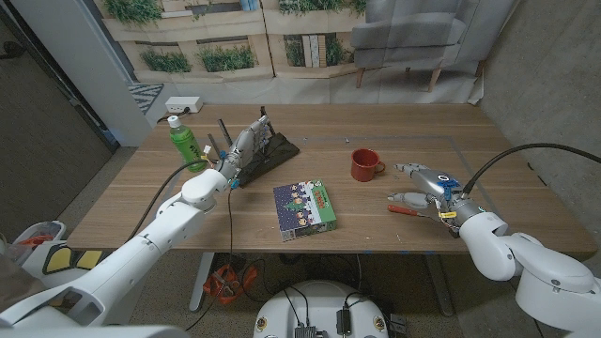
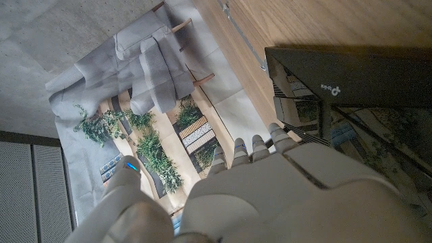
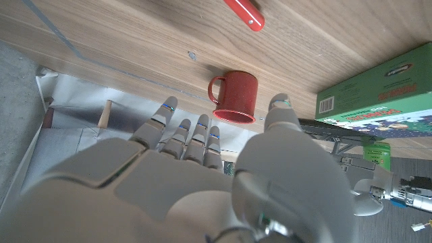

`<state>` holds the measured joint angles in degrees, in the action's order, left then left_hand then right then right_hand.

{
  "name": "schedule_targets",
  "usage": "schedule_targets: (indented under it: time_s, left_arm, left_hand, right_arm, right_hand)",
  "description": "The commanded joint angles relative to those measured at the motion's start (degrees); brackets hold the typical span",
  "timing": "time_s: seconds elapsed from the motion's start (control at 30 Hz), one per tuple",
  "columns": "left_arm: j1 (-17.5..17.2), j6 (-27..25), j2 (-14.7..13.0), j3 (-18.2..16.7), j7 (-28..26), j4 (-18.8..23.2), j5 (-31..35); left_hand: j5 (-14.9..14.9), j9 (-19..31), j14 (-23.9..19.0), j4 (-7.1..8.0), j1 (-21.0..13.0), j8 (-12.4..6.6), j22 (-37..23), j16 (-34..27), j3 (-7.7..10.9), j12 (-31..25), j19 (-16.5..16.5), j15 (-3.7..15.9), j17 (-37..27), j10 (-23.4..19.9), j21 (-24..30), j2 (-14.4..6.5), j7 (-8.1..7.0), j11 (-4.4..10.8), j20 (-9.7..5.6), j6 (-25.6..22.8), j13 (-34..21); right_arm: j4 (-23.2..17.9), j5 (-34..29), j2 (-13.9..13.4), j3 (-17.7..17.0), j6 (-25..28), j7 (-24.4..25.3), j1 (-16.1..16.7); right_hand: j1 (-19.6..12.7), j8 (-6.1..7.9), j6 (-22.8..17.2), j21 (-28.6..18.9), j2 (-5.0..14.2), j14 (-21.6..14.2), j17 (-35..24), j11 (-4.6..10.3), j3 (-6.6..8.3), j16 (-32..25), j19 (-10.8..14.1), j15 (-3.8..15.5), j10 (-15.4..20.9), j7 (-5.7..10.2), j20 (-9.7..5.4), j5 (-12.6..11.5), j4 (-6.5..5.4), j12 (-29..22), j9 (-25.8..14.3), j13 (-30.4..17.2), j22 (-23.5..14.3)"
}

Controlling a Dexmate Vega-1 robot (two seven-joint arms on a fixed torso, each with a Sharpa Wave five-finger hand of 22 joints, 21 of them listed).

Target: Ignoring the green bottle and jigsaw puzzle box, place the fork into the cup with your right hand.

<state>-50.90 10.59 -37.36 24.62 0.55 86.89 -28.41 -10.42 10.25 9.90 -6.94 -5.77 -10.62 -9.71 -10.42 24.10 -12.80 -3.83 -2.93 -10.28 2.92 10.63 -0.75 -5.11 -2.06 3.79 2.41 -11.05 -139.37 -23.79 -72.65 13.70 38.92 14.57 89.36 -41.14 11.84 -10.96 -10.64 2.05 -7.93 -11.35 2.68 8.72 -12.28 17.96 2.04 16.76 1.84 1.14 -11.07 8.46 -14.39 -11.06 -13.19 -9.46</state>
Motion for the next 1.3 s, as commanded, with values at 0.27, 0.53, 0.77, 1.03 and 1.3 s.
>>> schedule_targets:
  time_s: [0.27, 0.53, 0.77, 1.03, 1.3]
  left_arm:
    - [0.40, -0.98, -0.33, 0.32, -0.02, 1.04, 0.38]
    - [0.67, -1.13, -0.20, 0.64, 0.29, 1.10, 0.49]
    - [0.40, -1.19, -0.31, 0.55, 0.01, 1.78, 0.53]
    - [-0.40, -1.16, -0.63, 0.29, -0.64, 2.76, 0.66]
    - [-1.00, -1.37, -0.97, 0.02, -1.19, 3.66, 0.76]
  left_hand:
    - [0.04, 0.17, 1.93, -0.31, -0.10, -0.23, -0.28, -0.22, 0.06, 0.06, -0.23, -0.14, -0.13, -0.18, 0.35, -0.32, -0.16, -0.20, 0.29, -0.56, -0.26]
    - [0.04, 0.17, 1.92, -0.32, -0.10, -0.25, -0.28, -0.22, 0.05, 0.08, -0.24, -0.11, -0.13, -0.13, 0.34, -0.32, -0.18, -0.30, 0.27, -0.61, -0.26]
    - [0.05, 0.17, 1.93, -0.33, -0.10, -0.25, -0.27, -0.22, 0.02, 0.06, -0.25, -0.15, -0.13, -0.20, 0.34, -0.31, -0.14, -0.29, 0.27, -0.62, -0.26]
    - [0.04, 0.17, 1.94, -0.34, -0.09, -0.25, -0.27, -0.22, 0.01, 0.07, -0.25, -0.15, -0.13, -0.19, 0.34, -0.33, -0.13, -0.04, 0.29, -0.64, -0.26]
    - [0.04, 0.17, 1.94, -0.34, -0.09, -0.25, -0.27, -0.22, -0.01, 0.09, -0.25, -0.11, -0.13, -0.18, 0.35, -0.34, -0.10, -0.24, 0.28, -0.66, -0.27]
  right_arm:
    - [1.10, 0.89, -1.94, -0.33, -2.61, -0.23, 1.00]
    - [1.29, 0.60, -3.18, -1.31, -2.18, 0.50, 2.58]
    - [1.65, 0.19, -3.92, -1.72, -2.35, 0.85, 3.31]
    - [1.95, -1.23, -3.42, -0.28, -1.64, 1.55, 3.06]
    - [2.67, -2.75, -3.01, 1.36, -1.34, 2.32, 2.27]
  right_hand:
    - [-0.36, -0.28, -0.48, -0.07, 0.17, -0.20, -0.19, 0.38, 0.66, 0.08, -0.13, 5.32, 0.22, 0.41, -0.12, -0.21, -0.03, -0.08, -0.11, -0.27, -0.13]
    - [-0.63, -0.02, -1.32, -0.15, 0.26, -1.01, -0.18, -0.08, 0.76, -0.17, 0.15, 5.13, 1.39, 0.03, -0.18, -0.23, 0.01, -0.54, -0.11, -0.27, -0.13]
    - [-1.31, -0.01, -1.57, -0.30, 0.32, -1.64, -0.12, 0.43, 1.00, -0.30, 0.68, 5.37, 1.77, 0.11, -0.32, -0.31, 0.27, -0.65, -0.10, -0.25, -0.13]
    - [-2.32, -0.14, -1.43, -0.37, 0.65, -2.86, -0.26, -0.04, 1.43, -0.76, 1.09, 5.26, 1.84, 0.29, -0.06, -0.44, 0.56, -0.67, -0.10, -0.27, -0.15]
    - [-3.99, -0.20, -1.49, -0.64, 0.78, -3.89, -0.44, 0.29, 2.00, -1.09, 2.12, 5.22, 2.20, 0.39, 0.57, -0.58, 1.04, -0.89, -0.10, -0.39, -0.20]
